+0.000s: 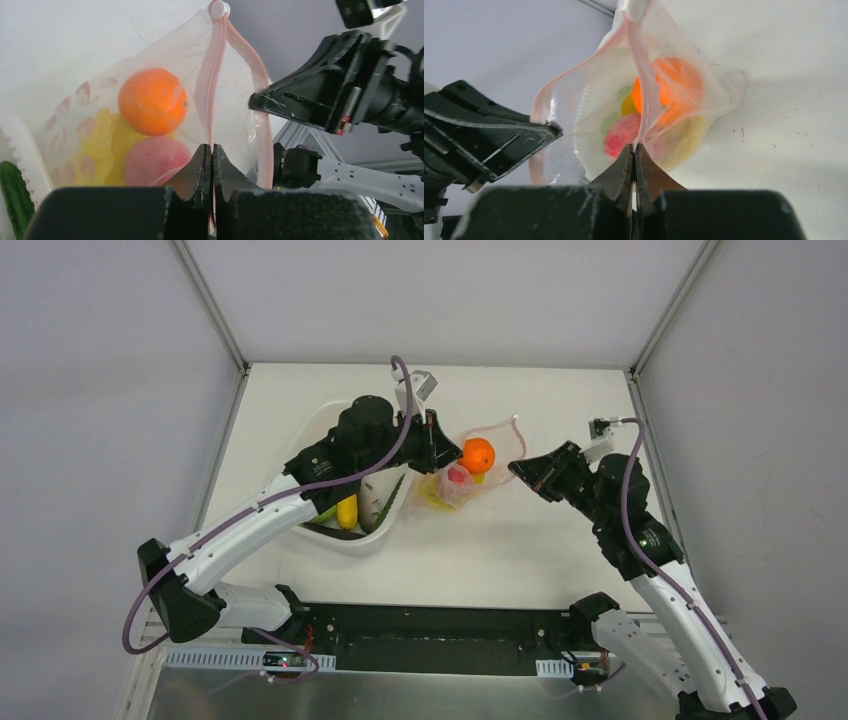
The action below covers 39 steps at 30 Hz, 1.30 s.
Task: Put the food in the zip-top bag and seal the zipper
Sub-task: Adjust the zipper food storage bag at the center of the board.
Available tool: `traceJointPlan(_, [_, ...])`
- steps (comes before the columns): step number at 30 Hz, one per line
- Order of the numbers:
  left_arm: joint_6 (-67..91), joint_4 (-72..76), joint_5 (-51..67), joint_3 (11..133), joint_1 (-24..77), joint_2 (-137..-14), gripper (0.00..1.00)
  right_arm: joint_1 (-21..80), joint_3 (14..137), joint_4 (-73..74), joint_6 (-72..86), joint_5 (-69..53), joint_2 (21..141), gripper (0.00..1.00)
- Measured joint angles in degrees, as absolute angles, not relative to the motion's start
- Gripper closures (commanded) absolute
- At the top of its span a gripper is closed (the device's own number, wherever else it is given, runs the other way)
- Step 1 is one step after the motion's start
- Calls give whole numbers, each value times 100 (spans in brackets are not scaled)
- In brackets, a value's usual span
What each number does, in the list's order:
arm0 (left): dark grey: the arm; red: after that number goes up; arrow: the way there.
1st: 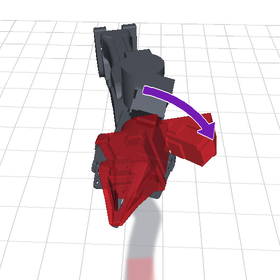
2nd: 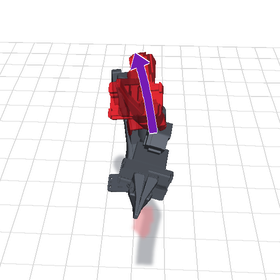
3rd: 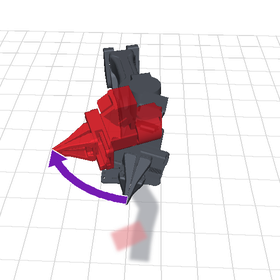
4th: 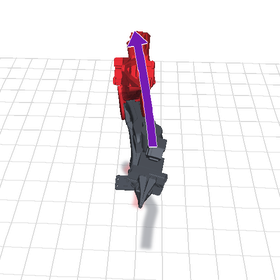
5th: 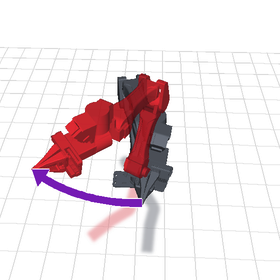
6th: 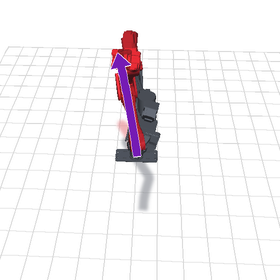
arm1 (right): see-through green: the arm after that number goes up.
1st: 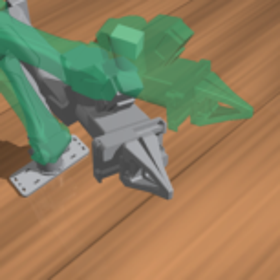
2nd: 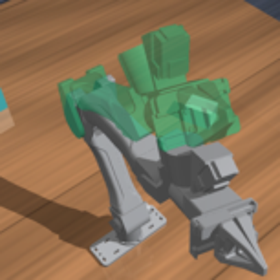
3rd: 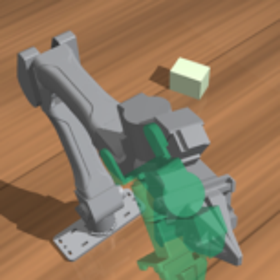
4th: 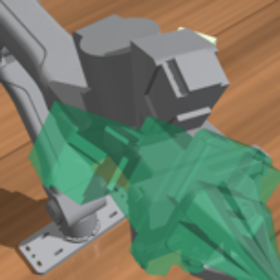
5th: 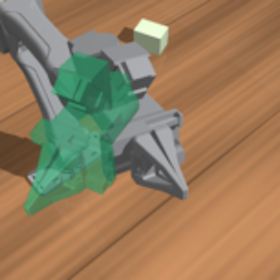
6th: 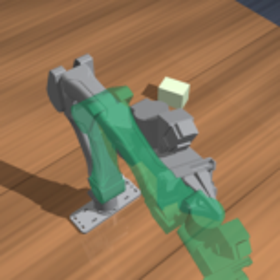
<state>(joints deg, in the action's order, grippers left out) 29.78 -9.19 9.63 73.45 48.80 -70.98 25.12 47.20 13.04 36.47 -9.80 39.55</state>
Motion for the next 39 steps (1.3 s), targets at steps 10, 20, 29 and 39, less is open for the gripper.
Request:
traceJointPlan(10, [3107,-836,1177,7441,5133,-7596,100,2504,4882,1234,3481,-1175,4117,100])
traceJointPlan(20, [3144,-812,425,7306,5135,-7070,100,2504,5304,1083,3275,-1461,3935,99])
traceJointPlan(29, [3461,-456,-325,6300,5129,-7085,100,2504,5365,1094,3286,-1638,4388,100])
traceJointPlan(39, [3540,-670,-554,6165,5092,-7155,100,2497,5271,567,3496,-2703,4786,98])
